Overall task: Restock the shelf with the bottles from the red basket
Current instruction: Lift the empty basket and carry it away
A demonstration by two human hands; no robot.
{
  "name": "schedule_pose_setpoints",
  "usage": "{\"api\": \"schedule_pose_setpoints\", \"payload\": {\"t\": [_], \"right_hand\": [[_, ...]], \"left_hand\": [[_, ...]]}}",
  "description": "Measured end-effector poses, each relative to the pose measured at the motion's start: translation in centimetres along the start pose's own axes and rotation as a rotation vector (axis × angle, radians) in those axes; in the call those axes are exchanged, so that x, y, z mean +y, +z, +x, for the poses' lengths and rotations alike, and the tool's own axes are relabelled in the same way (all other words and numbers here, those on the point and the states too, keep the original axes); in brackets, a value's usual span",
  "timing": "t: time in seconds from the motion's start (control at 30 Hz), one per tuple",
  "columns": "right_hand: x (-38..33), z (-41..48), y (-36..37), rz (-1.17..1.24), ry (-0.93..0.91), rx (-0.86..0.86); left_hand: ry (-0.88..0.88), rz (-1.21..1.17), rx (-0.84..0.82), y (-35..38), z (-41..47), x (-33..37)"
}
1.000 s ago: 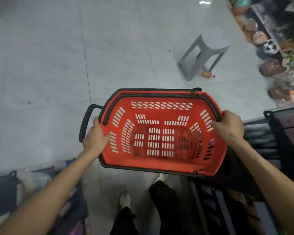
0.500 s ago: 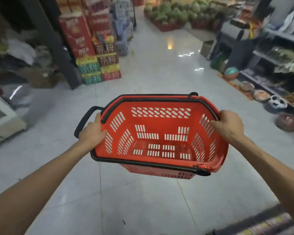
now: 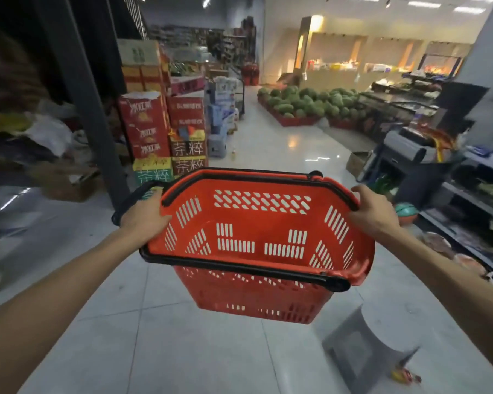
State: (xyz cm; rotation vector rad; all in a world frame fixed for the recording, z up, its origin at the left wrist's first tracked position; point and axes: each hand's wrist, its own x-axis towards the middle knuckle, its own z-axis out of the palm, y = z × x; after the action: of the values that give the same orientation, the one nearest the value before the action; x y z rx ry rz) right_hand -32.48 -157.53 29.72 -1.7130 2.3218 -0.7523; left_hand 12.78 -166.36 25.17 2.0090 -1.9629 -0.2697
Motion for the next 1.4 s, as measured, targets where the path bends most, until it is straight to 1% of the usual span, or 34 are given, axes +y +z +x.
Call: {"api": "schedule_pose_setpoints", "payload": {"t": [0.1,0.23,0.4,0.57,0.73,0.83,0.97,1.2,1.3,1.4], "right_hand": [[-1.6,7.7,0.6,0.018,-0.015,-0.008],[-2.2,17.9,1.8,-0.018,-0.033,0.032],[0.4,32.5,4.9,-0.04,-0.003,0.075],[3.2,47.9,7.1,-0.018,0.0,0.083],[4.2,61.8,7.4,-0.055,-0.018,0.121],[4.1,70.3,8.0,-0.044,-0.045,0.131],[3.9,81.7,10.4,-0.064,-0.053,0.111],[2.2,102.2,16.2,-0.144,-0.065,0.094],[1.3,110.2,18.2,-0.136,-0.051,0.079],[0.8,117.7,19.4,-0.149,-0.045,0.103]], "left_hand": [[-0.005,0.001,0.024,0.4,7.2,1.5],[0.017,0.041,0.052,0.9,17.8,4.2],[0.037,0.08,0.03,3.7,32.6,9.0],[0.053,0.131,0.045,7.3,46.7,15.9],[0.056,0.196,0.086,8.3,59.5,22.6],[0.035,0.215,0.113,8.5,67.0,25.2],[0.031,0.208,0.128,10.7,78.0,26.9],[0.055,0.116,0.126,18.2,99.1,27.9],[0.077,0.063,0.138,19.8,107.5,28.8],[0.087,0.053,0.118,20.7,115.4,30.5]]}}
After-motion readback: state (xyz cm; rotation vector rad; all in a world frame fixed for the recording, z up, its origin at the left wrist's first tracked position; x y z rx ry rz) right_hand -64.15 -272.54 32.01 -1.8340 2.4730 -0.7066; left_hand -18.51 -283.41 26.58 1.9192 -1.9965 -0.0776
